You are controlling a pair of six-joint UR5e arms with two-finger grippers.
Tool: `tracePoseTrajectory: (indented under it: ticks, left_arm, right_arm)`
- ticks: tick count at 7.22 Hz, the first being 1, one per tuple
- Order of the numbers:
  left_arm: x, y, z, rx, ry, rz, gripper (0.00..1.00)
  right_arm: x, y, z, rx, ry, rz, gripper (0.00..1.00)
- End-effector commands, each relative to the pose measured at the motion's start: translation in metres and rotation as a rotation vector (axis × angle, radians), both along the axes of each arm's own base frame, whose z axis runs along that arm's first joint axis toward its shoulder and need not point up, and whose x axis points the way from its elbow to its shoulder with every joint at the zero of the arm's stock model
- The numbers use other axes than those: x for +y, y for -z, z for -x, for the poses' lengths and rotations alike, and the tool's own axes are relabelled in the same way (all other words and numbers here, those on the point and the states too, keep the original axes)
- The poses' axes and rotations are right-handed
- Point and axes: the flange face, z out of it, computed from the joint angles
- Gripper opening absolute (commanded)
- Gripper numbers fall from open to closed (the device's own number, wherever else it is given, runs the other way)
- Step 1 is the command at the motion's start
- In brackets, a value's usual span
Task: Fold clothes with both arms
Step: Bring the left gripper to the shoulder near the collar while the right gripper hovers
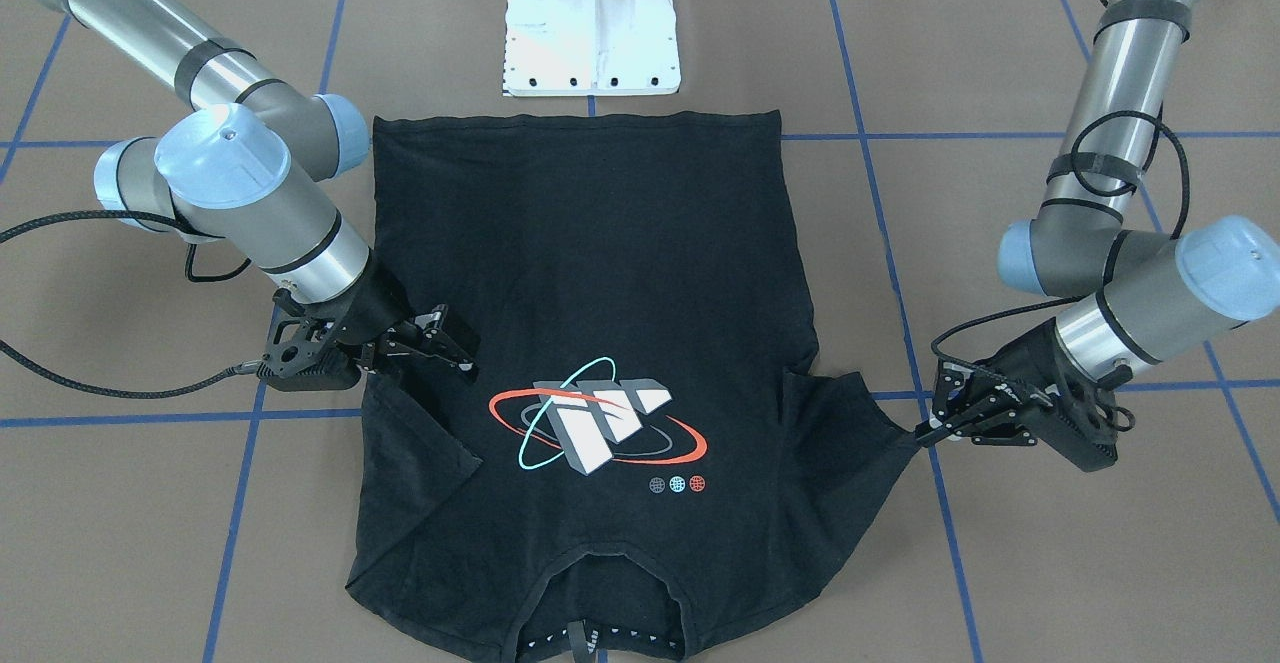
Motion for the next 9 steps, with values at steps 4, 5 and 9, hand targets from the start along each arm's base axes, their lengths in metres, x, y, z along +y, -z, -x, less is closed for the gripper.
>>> tracePoseTrajectory:
  ticks: [4,5,9]
  left_arm:
    - [0.011,0.1,-0.091,0.109,0.084,0.209,0.0]
    - [0.011,0.125,-0.118,0.097,0.104,0.234,0.0]
    - [0.031,0.136,-0.162,0.101,0.148,0.252,0.0]
  right_arm:
    - [0.0,-0.005,0.0,0.004,0.001,0.005,1.0]
    - [0.001,-0.004,0.0,0.003,0.001,0.004,1.0]
    - [-0.001,-0.009,0.001,0.01,0.0,0.01,1.0]
